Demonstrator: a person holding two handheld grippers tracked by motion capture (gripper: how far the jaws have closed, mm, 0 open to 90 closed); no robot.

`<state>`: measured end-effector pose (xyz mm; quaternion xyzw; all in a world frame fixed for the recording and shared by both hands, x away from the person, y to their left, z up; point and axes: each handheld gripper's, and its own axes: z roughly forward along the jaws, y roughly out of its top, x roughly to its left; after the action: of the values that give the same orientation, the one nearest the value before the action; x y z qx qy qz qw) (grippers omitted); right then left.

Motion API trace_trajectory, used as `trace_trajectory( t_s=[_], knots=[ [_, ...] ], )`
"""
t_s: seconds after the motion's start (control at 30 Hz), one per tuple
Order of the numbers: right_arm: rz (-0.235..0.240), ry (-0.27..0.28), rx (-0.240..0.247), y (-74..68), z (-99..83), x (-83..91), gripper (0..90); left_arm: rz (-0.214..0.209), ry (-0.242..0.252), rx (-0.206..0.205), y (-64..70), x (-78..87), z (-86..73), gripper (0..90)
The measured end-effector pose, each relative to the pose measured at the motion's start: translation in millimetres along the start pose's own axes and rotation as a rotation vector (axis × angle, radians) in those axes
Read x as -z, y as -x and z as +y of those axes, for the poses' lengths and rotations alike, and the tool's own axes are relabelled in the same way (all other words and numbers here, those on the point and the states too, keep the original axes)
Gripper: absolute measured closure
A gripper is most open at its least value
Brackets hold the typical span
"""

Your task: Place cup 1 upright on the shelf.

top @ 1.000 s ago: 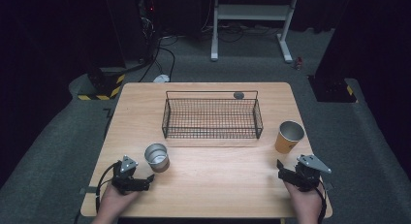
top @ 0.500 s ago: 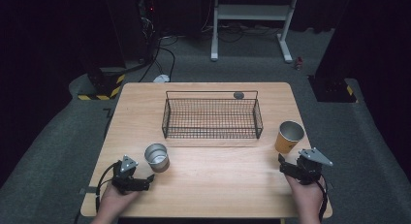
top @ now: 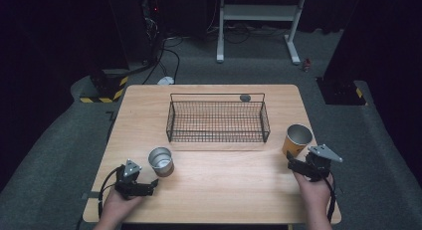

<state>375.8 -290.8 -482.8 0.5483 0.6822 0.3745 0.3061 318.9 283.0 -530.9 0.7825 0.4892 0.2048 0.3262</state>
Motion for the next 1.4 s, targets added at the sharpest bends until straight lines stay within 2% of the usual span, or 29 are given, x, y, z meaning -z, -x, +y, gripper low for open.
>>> trace_trajectory(
  t_s=[0.37,0.43,0.6,0.7,1.03,1.4],
  knots=[
    [-0.034,0.021,0.005,-3.5,13.3,-11.8,9.1,0.001,0.001,0.005,0.1,0.0,-0.1,1.2],
    [-0.037,0.026,-0.006,-2.4,16.1,-14.6,9.1,0.001,0.001,0.005,0.1,0.0,-0.1,1.2],
    [-0.040,0.040,-0.008,-0.8,22.7,-22.3,9.1,0.002,0.001,0.003,-0.1,0.0,-0.1,1.2],
    [-0.027,0.047,-0.029,1.1,26.1,-25.4,9.1,0.003,0.001,0.005,-0.1,0.1,-0.3,1.2],
    [-0.005,0.058,-0.040,3.7,25.1,-34.4,9.2,0.004,0.002,0.005,-0.3,0.1,-0.3,1.2],
    [-0.006,0.079,-0.039,4.6,23.3,-35.3,12.9,0.004,0.002,0.005,-0.4,0.1,-0.3,1.2]
  ],
)
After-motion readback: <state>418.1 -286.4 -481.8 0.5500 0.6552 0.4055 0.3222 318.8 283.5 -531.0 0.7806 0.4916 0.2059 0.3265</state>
